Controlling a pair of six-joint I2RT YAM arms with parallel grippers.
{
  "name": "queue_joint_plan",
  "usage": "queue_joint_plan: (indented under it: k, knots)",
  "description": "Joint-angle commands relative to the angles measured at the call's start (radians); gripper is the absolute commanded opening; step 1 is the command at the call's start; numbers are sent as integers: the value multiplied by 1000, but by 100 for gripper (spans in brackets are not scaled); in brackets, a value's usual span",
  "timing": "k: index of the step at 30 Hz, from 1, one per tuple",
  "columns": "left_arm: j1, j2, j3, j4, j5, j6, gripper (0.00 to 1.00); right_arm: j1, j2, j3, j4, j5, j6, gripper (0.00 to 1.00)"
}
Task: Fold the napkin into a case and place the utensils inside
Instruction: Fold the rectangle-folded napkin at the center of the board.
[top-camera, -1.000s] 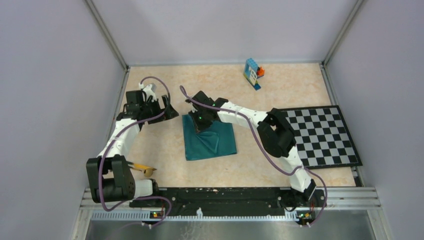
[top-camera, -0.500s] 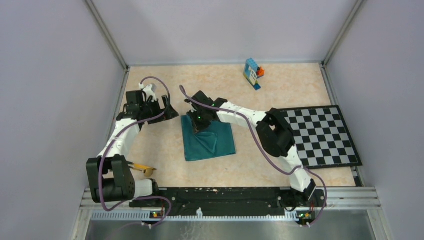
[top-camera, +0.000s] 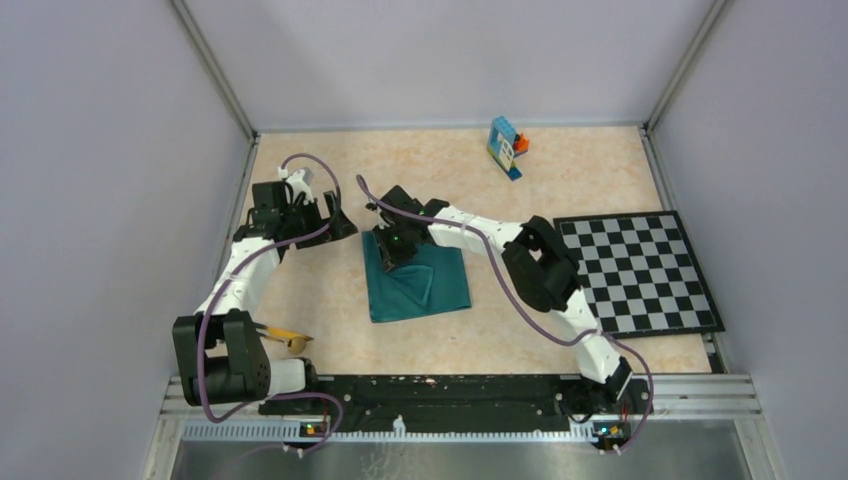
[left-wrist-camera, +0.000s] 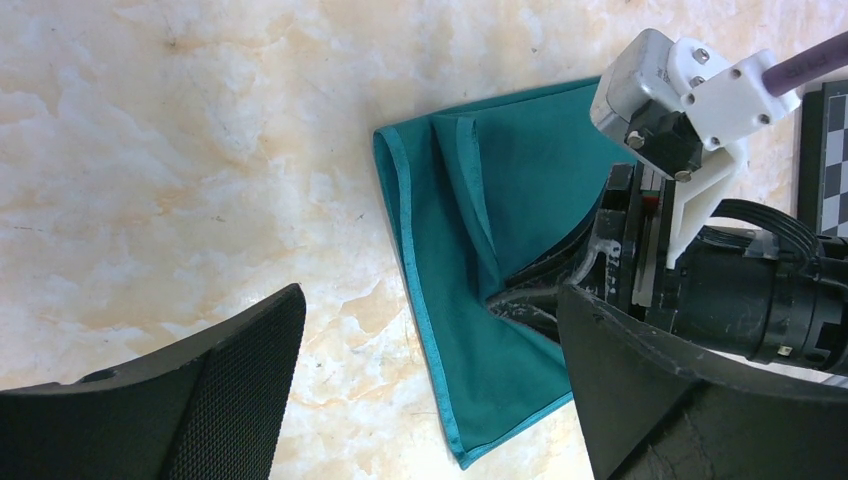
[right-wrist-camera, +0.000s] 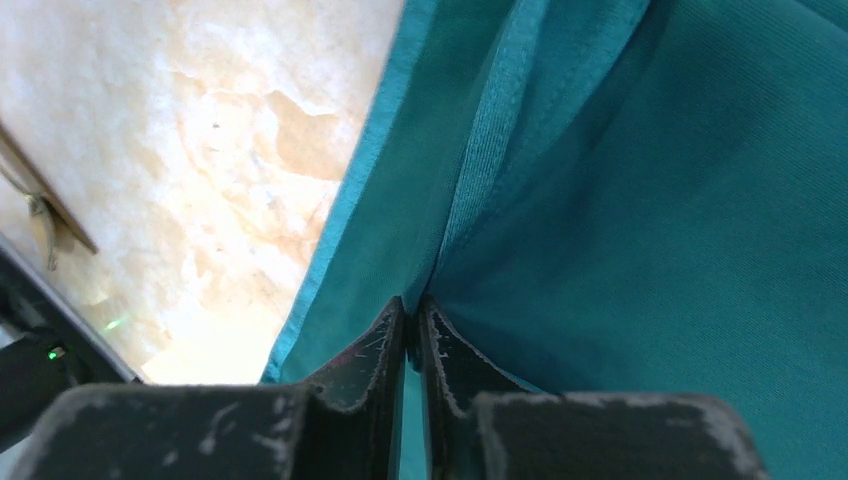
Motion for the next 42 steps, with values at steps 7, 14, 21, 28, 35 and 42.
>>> queue_joint_plan:
  k: [7, 14, 21, 28, 35, 42]
  knots:
    - [-2, -25, -8, 15, -6, 16, 99, -57, -167, -83, 168, -277, 101, 44]
    - [-4, -11, -10, 16, 32, 10, 99, -211, -409, -467, 359, -381, 116, 55]
    - [-5, -41, -77, -9, 121, -94, 99, -297, -434, -638, 518, -433, 126, 61]
    - [-11, -137, -298, 84, 189, -325, 99, -300, -342, -619, 555, -440, 81, 61]
    - [-64, -229, -435, 133, 103, -437, 99, -294, -315, -657, 589, -454, 103, 60]
    - [-80, -298, -540, 194, 44, -505, 99, -264, -315, -667, 561, -394, 69, 59]
